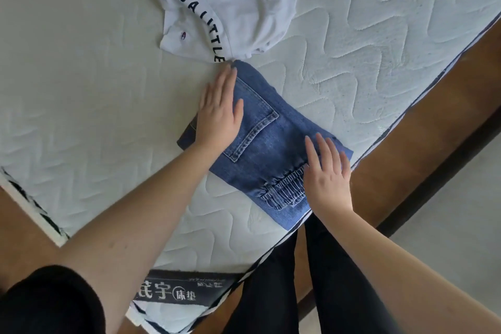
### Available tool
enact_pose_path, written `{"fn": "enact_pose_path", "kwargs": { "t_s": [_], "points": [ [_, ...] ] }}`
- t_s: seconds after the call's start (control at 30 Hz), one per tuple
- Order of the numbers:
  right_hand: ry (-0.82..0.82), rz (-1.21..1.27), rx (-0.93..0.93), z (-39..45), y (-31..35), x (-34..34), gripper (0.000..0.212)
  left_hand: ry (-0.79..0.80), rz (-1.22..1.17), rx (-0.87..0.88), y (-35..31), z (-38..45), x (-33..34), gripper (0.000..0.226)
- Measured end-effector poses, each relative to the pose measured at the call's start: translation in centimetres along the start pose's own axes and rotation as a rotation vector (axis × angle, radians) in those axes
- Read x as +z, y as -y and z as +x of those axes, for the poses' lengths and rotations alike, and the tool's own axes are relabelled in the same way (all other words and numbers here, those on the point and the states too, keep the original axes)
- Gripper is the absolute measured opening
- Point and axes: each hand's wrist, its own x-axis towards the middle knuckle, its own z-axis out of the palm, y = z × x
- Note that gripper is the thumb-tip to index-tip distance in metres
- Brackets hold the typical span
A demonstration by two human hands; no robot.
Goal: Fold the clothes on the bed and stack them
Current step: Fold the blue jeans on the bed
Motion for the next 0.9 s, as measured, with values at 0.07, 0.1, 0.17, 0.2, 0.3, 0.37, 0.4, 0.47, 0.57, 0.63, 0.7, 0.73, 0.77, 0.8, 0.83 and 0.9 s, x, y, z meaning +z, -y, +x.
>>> {"fn": "enact_pose_path", "kwargs": {
  "t_s": [0.07, 0.1, 0.17, 0.2, 0.3, 0.37, 0.4, 0.47, 0.57, 0.63, 0.7, 0.73, 0.77, 0.8, 0.83, 0.9],
  "points": [
    [0.027, -0.046, -0.125, 1.5, 1.8, 0.3, 0.066, 0.005, 0.036, -0.042, -0.7, -3.5, 1.0, 0.056],
    [0.056, -0.061, -0.170, 2.5, 2.8, 0.6, 0.066, 0.029, 0.061, -0.096, -0.9, -5.3, 1.6, 0.057],
    [0.138, -0.100, -0.238, 4.5, 4.3, 1.3, 0.063, 0.119, 0.123, -0.191, -1.3, -8.7, 3.0, 0.060],
    [0.190, -0.139, -0.261, 5.3, 4.4, 1.8, 0.062, 0.185, 0.158, -0.193, -1.5, -10.2, 3.7, 0.061],
    [0.355, -0.276, -0.329, 6.6, 3.0, 3.2, 0.069, 0.314, 0.233, -0.153, -1.8, -12.6, 5.2, 0.064],
    [0.397, -0.301, -0.378, 7.1, 1.7, 3.2, 0.073, 0.296, 0.237, -0.134, -1.4, -12.6, 5.3, 0.063],
    [0.402, -0.307, -0.400, 7.2, 1.2, 3.0, 0.073, 0.265, 0.237, -0.112, -1.0, -12.8, 5.1, 0.061],
    [0.365, -0.312, -0.430, 7.1, 0.2, 2.1, 0.073, 0.176, 0.255, -0.064, 0.3, -13.1, 4.5, 0.055],
    [0.263, -0.096, -0.319, 6.5, -0.9, 0.3, 0.062, 0.030, 0.257, -0.226, 2.5, -12.3, 3.1, 0.051],
    [0.215, 0.120, -0.143, 7.0, -0.4, -0.2, 0.064, -0.034, -0.003, -0.547, 4.1, -10.8, 2.3, 0.052],
    [0.241, 0.269, 0.019, 8.8, 1.1, -0.4, 0.070, -0.036, -0.479, -0.851, 6.4, -9.4, 1.4, 0.049],
    [0.276, 0.306, 0.089, 10.0, 1.8, -0.4, 0.074, 0.005, -0.660, -0.955, 7.5, -8.9, 0.9, 0.044],
    [0.308, 0.317, 0.147, 11.3, 2.5, -0.4, 0.076, 0.088, -0.772, -1.012, 8.4, -8.5, 0.3, 0.043],
    [0.328, 0.312, 0.189, 12.6, 3.1, -0.4, 0.076, 0.205, -0.844, -1.027, 9.4, -8.2, -0.2, 0.040],
    [0.337, 0.293, 0.212, 13.9, 3.5, -0.4, 0.072, 0.331, -0.894, -1.023, 10.1, -7.9, -0.5, 0.035],
    [0.349, 0.265, 0.226, 15.8, 4.0, -0.5, 0.059, 0.512, -0.899, -0.958, 11.5, -7.3, -0.8, 0.032]
  ]
}}
